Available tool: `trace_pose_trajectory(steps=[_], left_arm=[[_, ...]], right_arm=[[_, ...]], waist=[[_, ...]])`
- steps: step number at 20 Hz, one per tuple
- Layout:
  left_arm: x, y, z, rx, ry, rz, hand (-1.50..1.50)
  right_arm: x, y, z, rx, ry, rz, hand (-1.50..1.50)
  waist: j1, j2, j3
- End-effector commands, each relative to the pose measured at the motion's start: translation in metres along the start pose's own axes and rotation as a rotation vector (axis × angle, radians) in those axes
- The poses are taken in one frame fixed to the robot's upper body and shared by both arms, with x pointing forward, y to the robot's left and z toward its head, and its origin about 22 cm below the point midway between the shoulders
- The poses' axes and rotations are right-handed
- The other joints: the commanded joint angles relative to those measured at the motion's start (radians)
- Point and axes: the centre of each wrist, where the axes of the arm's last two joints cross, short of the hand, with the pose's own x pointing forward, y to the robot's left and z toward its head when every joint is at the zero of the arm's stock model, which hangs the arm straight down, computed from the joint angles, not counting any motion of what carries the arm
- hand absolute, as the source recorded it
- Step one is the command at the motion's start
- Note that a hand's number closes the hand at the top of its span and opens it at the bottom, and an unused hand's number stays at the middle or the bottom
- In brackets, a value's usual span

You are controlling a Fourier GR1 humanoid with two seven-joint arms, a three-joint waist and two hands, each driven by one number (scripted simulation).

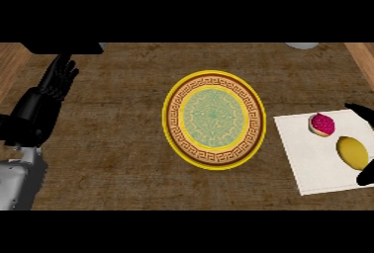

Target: Pick the lemon from the placemat and place it in the plate

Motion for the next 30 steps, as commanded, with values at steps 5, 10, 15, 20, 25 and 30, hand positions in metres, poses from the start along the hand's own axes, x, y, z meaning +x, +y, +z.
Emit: trace_pose_trajectory(steps=[5,10,15,20,25,30], left_arm=[[-0.01,-0.006,0.005,0.001,0.0,-0.009,0.0],[0.008,-0.005,0.006,-0.014,0.003,-0.009,0.0],[0.007,-0.001,0.0,0.012,0.007,-0.019,0.0],[0.011,0.007,-0.003,0.004,0.015,-0.006,0.0],[0.006,0.006,0.018,-0.002,0.011,-0.004,0.0],[0.012,-0.005,0.007,-0.005,0.009,-0.01,0.0]], right_arm=[[-0.023,0.018,-0.027,0.074,0.118,0.068,-1.5],[-0.031,0.051,-0.053,0.086,0.101,0.033,-1.5],[-0.058,0.026,-0.05,0.123,0.098,0.033,-1.5],[-0.042,0.069,-0.062,0.139,0.142,0.069,-1.5],[-0.054,0.076,-0.066,0.141,0.153,0.135,-1.5],[-0.043,0.077,-0.077,-0.123,0.033,0.103,1.5]], waist=[[0.0,0.001,0.0],[0.004,0.001,0.001],[0.0,0.0,0.001],[-0.001,0.0,0.0],[0.002,-0.001,0.0],[0.006,0.001,0.001]])
